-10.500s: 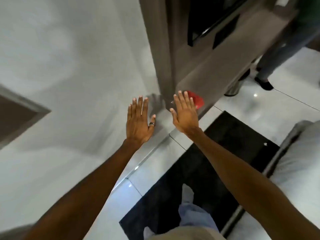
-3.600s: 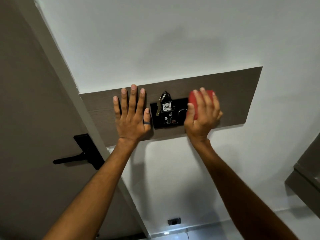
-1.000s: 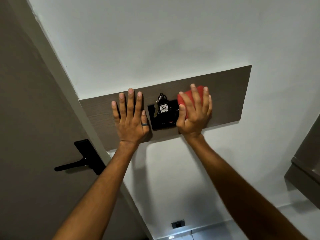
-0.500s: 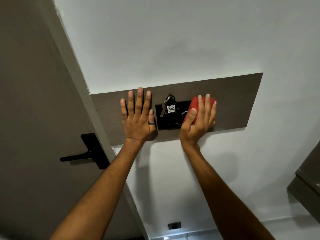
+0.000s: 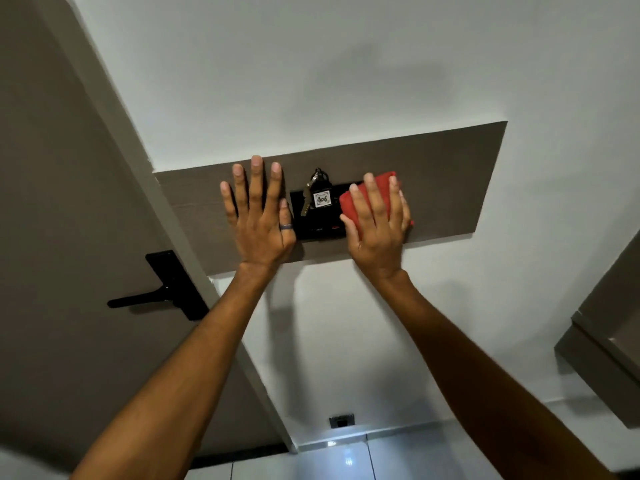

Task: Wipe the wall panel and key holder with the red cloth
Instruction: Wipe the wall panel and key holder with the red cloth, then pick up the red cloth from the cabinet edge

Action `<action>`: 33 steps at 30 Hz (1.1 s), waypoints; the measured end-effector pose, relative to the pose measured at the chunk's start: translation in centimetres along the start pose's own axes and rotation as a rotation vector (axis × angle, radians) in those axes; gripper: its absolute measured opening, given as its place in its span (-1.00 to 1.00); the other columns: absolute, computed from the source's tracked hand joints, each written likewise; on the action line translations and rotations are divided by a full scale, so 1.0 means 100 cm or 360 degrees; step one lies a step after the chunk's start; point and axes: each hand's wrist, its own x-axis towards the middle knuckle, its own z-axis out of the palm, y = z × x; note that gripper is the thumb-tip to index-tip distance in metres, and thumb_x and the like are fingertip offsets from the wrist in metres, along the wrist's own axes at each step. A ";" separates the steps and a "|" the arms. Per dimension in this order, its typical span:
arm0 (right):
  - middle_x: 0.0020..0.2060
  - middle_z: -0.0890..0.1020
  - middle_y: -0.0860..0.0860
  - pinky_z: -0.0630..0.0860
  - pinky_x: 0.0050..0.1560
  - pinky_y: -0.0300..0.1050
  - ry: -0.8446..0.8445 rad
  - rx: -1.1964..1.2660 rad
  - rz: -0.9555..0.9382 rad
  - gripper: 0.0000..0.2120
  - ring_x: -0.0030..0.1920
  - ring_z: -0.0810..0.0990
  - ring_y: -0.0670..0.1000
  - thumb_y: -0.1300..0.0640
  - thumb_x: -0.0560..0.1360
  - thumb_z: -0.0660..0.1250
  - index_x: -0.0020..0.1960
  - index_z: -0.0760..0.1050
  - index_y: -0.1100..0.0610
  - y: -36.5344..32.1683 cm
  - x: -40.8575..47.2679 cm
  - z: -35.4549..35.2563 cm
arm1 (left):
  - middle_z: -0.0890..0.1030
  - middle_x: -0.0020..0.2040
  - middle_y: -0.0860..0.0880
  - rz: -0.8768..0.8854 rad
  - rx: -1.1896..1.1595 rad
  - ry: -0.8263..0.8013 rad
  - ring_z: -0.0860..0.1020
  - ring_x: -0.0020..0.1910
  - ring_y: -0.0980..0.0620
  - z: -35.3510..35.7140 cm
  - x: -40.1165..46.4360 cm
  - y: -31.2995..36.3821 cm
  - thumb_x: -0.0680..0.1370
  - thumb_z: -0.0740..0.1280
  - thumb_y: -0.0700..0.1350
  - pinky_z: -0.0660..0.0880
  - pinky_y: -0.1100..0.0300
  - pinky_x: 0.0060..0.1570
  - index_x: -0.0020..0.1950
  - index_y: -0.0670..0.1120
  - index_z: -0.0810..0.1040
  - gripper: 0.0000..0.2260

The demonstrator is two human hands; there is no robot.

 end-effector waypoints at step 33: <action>0.69 0.16 0.10 -0.05 0.69 0.39 -0.2222 -0.0389 0.0910 -0.22 0.70 0.01 0.24 -0.37 0.61 -0.20 0.67 0.15 0.04 0.615 -0.288 -0.269 | -0.06 0.69 -0.07 0.0378 -0.0670 -0.2061 -0.18 0.66 -0.09 0.140 -0.230 0.549 0.70 -0.11 0.19 -0.18 0.00 0.65 0.69 -0.07 -0.06 -0.39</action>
